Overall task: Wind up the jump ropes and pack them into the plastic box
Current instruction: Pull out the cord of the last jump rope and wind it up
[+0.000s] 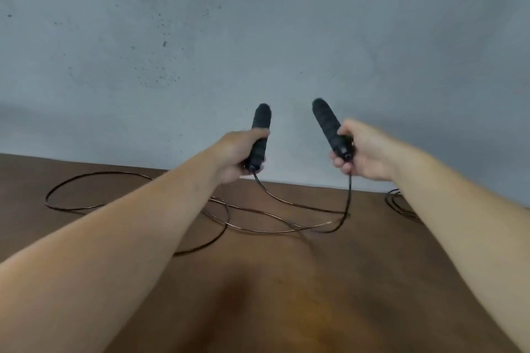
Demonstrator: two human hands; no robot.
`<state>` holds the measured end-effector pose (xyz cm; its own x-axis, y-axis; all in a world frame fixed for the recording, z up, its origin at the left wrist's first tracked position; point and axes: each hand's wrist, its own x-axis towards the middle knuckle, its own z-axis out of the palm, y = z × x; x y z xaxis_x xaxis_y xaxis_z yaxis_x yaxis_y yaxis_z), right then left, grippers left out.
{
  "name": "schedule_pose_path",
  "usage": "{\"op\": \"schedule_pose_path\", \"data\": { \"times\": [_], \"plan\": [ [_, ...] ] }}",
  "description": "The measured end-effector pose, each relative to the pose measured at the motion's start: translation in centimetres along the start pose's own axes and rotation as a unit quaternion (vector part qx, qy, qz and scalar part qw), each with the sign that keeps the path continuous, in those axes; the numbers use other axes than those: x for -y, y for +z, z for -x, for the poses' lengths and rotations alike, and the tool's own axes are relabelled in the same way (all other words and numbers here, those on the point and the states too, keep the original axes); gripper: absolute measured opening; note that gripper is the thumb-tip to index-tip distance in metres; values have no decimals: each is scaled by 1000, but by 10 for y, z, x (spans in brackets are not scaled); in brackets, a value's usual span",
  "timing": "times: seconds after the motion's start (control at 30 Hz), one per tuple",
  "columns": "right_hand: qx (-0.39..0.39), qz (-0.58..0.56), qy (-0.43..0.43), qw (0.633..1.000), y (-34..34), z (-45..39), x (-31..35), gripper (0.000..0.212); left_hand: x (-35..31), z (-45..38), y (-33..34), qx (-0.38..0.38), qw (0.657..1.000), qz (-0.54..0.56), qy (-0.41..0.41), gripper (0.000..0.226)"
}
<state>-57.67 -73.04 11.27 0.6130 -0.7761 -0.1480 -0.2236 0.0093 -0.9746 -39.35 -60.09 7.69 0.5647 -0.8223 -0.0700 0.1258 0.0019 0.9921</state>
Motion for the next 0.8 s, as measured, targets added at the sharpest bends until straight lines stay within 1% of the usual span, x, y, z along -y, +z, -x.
{"op": "schedule_pose_path", "data": {
  "times": [0.03,0.1,0.17,0.27,0.37,0.4,0.43,0.5,0.57,0.67,0.7,0.77,0.8],
  "plan": [
    [-15,22,-40,999,-1,3,13,13,-16,3,1,8,1000,26,9,21],
    [-48,62,-118,990,3,10,38,16,-43,11,7,27,998,41,32,24],
    [-68,72,-169,981,10,16,58,18,-65,19,15,39,996,64,50,23],
    [-57,55,-186,979,21,23,74,21,-90,26,24,42,990,117,61,25],
    [-36,57,-188,980,37,25,74,31,-105,33,30,99,982,148,56,26],
    [-33,52,-187,980,41,24,72,33,-106,35,32,106,982,148,59,23],
    [-37,45,-184,981,43,25,70,32,-108,35,32,89,985,128,67,20],
    [-52,23,-177,983,36,24,66,24,-108,35,27,-1,992,79,94,21],
    [-73,-5,-177,981,17,21,62,22,-111,27,11,-111,984,69,122,24],
    [-119,-16,-171,978,-28,17,56,21,-117,17,-36,-269,943,104,168,31],
    [-133,1,-173,976,-40,21,54,22,-116,14,-55,-319,927,78,180,33],
    [-183,52,-167,967,-68,24,50,25,-104,13,-92,-408,891,-44,196,32],
    [-205,82,-167,961,-83,26,47,28,-94,14,-110,-439,869,-112,197,33]
  ]
}}
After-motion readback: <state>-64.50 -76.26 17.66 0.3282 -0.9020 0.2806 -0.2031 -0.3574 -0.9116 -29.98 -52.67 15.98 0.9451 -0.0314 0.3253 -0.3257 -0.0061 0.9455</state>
